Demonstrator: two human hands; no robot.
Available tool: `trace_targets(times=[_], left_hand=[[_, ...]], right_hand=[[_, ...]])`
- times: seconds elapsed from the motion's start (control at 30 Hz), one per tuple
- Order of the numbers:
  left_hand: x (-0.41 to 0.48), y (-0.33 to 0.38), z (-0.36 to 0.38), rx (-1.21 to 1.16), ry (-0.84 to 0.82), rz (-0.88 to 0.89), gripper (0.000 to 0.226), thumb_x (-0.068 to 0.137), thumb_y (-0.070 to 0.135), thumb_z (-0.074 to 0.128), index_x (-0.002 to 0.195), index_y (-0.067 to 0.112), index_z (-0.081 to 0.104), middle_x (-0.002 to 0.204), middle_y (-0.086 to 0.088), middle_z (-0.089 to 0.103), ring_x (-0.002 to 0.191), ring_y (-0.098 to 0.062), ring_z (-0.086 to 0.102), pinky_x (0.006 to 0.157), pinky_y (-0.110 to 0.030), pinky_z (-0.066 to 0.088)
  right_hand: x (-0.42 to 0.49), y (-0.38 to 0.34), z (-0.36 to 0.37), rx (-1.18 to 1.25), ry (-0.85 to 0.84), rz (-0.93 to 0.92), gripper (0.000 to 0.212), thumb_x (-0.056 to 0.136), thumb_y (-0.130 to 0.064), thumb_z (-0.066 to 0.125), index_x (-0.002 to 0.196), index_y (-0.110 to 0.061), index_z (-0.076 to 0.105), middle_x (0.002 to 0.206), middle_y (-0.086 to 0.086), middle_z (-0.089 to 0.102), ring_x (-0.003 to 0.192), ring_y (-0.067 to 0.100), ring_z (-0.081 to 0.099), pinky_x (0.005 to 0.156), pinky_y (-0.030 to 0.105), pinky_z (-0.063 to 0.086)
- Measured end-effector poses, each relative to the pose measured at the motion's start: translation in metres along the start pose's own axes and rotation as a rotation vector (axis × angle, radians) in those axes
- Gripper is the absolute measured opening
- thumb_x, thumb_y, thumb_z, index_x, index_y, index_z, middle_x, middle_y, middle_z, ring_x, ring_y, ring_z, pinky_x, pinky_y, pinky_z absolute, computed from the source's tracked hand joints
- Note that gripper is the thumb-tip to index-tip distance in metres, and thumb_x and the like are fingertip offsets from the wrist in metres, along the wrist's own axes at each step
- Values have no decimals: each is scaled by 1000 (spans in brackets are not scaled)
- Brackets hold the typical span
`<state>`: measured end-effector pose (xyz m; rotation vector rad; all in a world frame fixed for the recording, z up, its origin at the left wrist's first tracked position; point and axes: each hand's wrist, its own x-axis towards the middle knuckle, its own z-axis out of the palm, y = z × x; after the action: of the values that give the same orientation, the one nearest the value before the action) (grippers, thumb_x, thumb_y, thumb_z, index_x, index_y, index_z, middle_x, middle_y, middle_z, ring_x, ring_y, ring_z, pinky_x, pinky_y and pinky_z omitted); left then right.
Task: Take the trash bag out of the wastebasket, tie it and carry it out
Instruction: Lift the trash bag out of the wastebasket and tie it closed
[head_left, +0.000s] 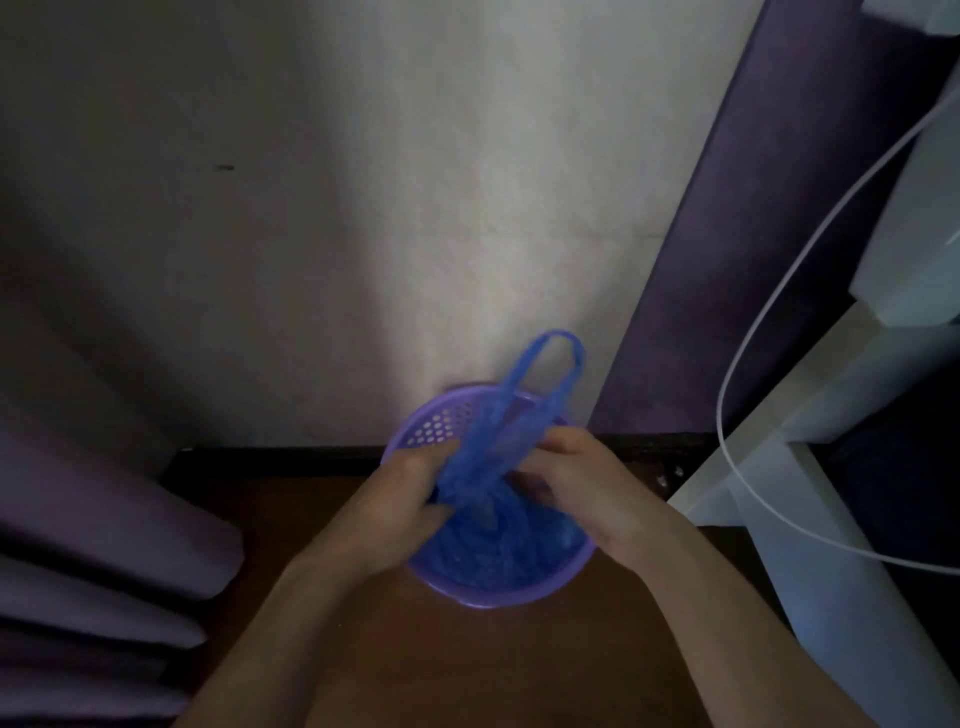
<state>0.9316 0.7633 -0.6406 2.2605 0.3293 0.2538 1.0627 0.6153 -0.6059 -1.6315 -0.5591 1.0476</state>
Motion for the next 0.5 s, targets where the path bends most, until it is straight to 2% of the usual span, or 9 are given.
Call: trace_targets(times=[0.03,0.1,0.13,0.23,0.3,0.33,0.4,0.43,0.5], left_hand=[[0,-1,0,-40,27,-34,27,85,8,65,94,33,67,91,13,74,92,-3,68,81,-38,56],[1,-3,-1,28,97,-45,4,84,21,66,82,24,67,82,3,73,83,-16,70,73,-41,54],[2,-4,-2,143,132,3,9,80,26,64,73,27,60,75,1,69,77,-24,68,69,-40,49],[7,-3,-6,433,128,150,19,70,32,57,66,33,38,63,11,49,70,-27,63,71,-37,35],[8,0,-4,455,105,182,7,69,35,54,73,32,50,67,10,55,74,-22,65,75,-37,44],[5,1,-2,419,118,161,13,68,33,55,80,30,61,72,6,65,76,-20,66,74,-35,49],[1,-3,6,384,166,152,34,64,31,59,90,14,72,85,-5,75,77,-15,66,71,-24,49],[1,-5,8,388,152,163,38,64,30,61,94,11,73,90,-6,76,79,-12,65,71,-20,48],[4,-6,9,281,52,134,36,69,22,66,103,14,71,102,-5,74,89,-15,68,78,-32,56]], right_hand=[[-3,-2,-4,-256,49,-57,19,98,-21,60,92,-19,77,94,1,78,97,20,71,92,38,53],[-13,-5,-9,-855,99,-203,19,93,-36,62,79,-25,64,71,-10,64,78,11,60,72,31,47],[-21,-9,-7,-1030,53,-299,25,91,-42,63,72,-27,56,64,-11,56,70,9,53,65,30,42],[-41,-23,12,-1106,-141,-665,26,86,-38,65,67,-29,51,66,-11,53,68,12,49,64,37,49],[-41,-27,29,-1162,-78,-968,13,86,-26,67,74,-21,66,79,-4,64,85,21,60,79,42,53],[-37,-28,35,-1235,-17,-1056,9,87,-21,66,82,-18,73,90,-1,69,98,26,64,93,44,50],[-29,-27,39,-1402,40,-1060,19,90,-19,63,101,-22,78,115,-1,72,128,28,56,119,48,31],[-27,-24,37,-1469,33,-1010,24,91,-22,62,111,-25,75,125,-2,69,136,27,50,123,49,20],[-21,-18,28,-1528,-28,-856,41,89,-28,61,130,-28,62,130,-2,62,131,24,51,125,48,9]])
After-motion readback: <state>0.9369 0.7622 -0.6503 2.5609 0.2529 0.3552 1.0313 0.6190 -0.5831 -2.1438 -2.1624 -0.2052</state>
